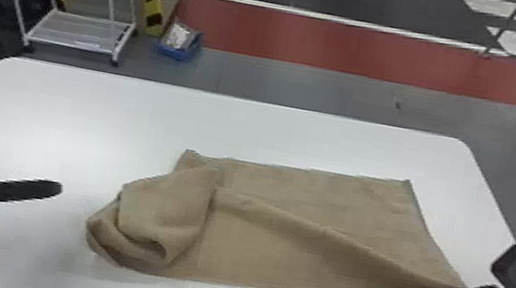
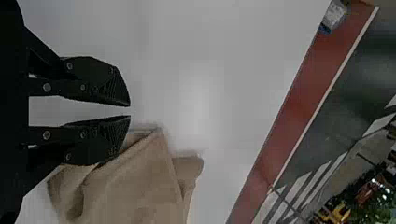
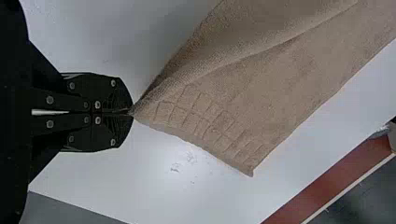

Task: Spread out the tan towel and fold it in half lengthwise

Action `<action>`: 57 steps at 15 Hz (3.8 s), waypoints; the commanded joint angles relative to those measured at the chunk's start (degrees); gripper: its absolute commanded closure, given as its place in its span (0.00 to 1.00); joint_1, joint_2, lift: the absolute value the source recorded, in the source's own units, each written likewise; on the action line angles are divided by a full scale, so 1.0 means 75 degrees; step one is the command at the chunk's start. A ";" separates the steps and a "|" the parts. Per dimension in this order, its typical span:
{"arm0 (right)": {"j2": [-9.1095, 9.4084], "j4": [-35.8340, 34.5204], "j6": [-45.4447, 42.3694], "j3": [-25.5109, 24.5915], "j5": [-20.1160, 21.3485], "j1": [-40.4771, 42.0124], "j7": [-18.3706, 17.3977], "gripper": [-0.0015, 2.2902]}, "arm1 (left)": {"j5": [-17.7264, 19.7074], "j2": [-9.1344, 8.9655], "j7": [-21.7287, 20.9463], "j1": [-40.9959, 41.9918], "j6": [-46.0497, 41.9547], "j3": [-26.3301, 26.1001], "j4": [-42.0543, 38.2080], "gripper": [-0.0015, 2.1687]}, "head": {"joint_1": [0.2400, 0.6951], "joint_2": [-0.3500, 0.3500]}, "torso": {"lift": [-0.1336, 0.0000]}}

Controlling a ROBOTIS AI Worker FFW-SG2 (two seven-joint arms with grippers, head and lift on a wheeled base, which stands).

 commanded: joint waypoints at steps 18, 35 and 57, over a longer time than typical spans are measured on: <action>0.0007 0.0207 0.0012 0.0087 0.0072 0.0125 -0.0105 0.90 | -0.2095 -0.0117 0.0114 -0.0062 -0.0747 -0.3319 0.0087 0.15 | 1.00 0.11 | 0.07; 0.0007 0.0324 0.0012 -0.0065 0.0154 0.0184 -0.0223 0.90 | -0.1239 -0.0199 0.1122 -0.1328 -0.1473 -0.1890 0.0028 0.99 | 1.00 0.18 | 0.07; 0.0007 -0.0168 0.0317 0.0368 0.0728 -0.0015 -0.0059 0.90 | -0.1544 0.1301 -0.1690 0.1098 -0.4333 -0.0823 -0.0124 0.11 | 1.00 0.42 | 0.07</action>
